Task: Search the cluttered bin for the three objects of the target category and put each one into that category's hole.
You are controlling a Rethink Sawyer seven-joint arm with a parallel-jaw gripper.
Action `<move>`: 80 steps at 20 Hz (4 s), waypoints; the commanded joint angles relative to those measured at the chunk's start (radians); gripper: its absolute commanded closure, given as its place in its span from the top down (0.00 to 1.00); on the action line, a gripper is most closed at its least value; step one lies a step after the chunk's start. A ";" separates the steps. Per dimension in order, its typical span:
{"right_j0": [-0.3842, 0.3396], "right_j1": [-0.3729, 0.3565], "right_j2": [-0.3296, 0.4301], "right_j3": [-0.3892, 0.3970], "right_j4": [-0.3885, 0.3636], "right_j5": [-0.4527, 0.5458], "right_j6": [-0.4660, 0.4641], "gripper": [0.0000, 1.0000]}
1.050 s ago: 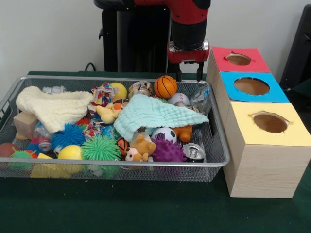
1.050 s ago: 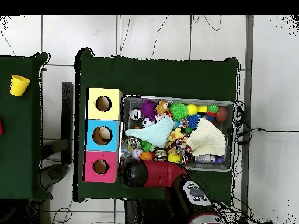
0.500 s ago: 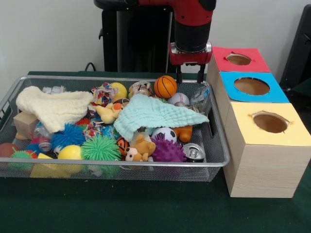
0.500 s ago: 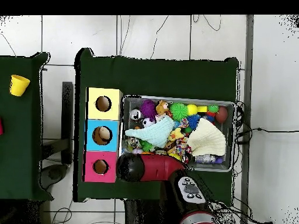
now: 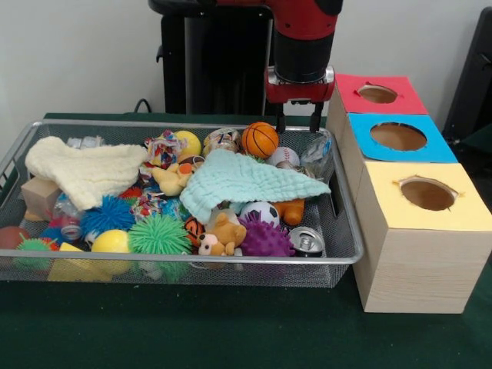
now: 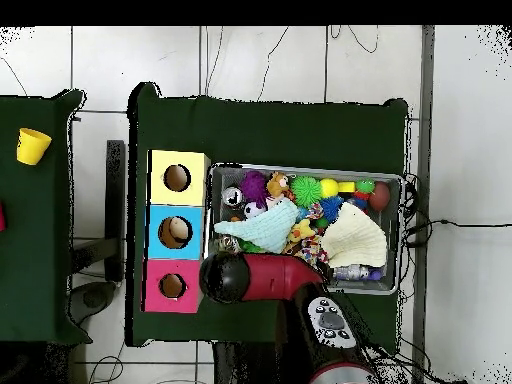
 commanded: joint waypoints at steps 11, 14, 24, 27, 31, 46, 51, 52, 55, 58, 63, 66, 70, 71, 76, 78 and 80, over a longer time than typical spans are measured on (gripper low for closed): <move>-0.013 0.005 0.064 -0.119 0.065 0.016 0.124 1.00; -0.001 0.014 0.067 -0.140 0.087 0.002 0.145 1.00; 0.017 0.024 0.069 -0.136 0.104 -0.066 0.153 1.00; 0.012 0.020 0.083 -0.128 0.110 -0.078 0.151 1.00; -0.010 0.027 0.116 -0.100 0.130 -0.116 0.155 1.00; -0.042 0.125 0.137 -0.010 0.102 -0.375 0.187 1.00; -0.014 0.162 0.081 -0.016 0.088 -0.392 0.171 1.00; -0.012 0.166 0.074 -0.016 0.084 -0.394 0.166 1.00; -0.005 0.169 0.055 0.007 0.085 -0.374 0.166 1.00; 0.005 0.172 0.035 0.015 0.093 -0.343 0.169 1.00; 0.026 0.130 -0.004 0.048 0.103 -0.259 0.167 1.00; 0.025 0.109 -0.009 0.070 0.108 -0.226 0.164 1.00; 0.045 0.104 -0.034 0.088 0.101 -0.251 0.172 1.00; 0.056 0.106 -0.047 0.090 0.099 -0.260 0.177 1.00; 0.067 0.128 -0.056 0.113 0.096 -0.305 0.188 1.00; 0.065 0.134 -0.052 0.121 0.096 -0.321 0.191 1.00; 0.057 0.141 -0.042 0.132 0.097 -0.334 0.194 1.00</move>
